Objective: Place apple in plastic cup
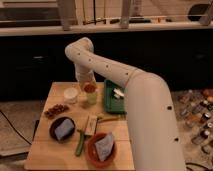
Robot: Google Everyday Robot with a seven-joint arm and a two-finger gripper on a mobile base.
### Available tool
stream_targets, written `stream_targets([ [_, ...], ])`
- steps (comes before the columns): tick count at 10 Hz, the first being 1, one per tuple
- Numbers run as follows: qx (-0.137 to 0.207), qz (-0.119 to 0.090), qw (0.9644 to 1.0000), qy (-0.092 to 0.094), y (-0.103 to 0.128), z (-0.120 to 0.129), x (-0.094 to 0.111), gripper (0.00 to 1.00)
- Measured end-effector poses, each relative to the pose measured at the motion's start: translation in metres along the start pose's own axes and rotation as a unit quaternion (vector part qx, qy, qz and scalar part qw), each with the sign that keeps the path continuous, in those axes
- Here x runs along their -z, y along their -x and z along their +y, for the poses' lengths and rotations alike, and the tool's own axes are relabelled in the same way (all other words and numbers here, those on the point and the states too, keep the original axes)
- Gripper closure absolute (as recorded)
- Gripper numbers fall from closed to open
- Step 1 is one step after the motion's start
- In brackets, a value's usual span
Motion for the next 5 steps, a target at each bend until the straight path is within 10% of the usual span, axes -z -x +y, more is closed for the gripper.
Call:
stream_targets([
  [5, -0.008, -0.002, 1.0000, -0.005, 0.0009, 0.0060, -0.0032, 0.20],
])
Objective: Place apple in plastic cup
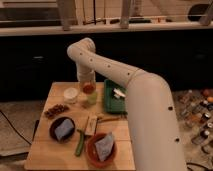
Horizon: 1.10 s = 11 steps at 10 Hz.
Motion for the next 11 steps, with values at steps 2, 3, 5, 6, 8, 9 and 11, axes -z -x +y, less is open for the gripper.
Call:
stream_targets([
  [2, -0.001, 0.000, 1.0000, 0.000, 0.0006, 0.0013, -0.0006, 0.20],
  [3, -0.001, 0.000, 1.0000, -0.001, 0.0008, 0.0020, -0.0007, 0.20],
  [5, -0.001, 0.000, 1.0000, -0.001, 0.0006, 0.0026, -0.0004, 0.20],
  [6, -0.001, 0.000, 1.0000, -0.002, 0.0003, 0.0026, -0.0007, 0.20],
  [8, 0.001, 0.000, 1.0000, -0.002, -0.0001, 0.0028, -0.0005, 0.20],
  [9, 0.002, 0.001, 1.0000, -0.003, -0.0003, 0.0030, -0.0005, 0.20],
  [11, 0.005, 0.005, 0.9999, -0.010, -0.0006, 0.0037, 0.0008, 0.20],
])
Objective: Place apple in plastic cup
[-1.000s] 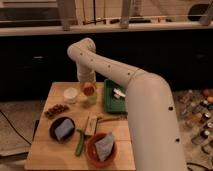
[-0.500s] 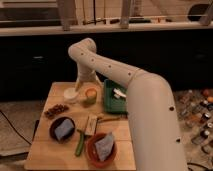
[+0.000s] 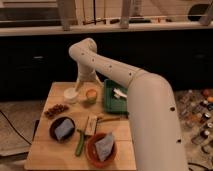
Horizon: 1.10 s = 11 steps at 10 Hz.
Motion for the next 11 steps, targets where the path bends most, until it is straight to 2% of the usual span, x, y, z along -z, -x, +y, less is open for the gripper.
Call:
stream_targets([
  [11, 0.002, 0.002, 1.0000, -0.004, -0.0002, -0.0007, 0.0011, 0.20],
])
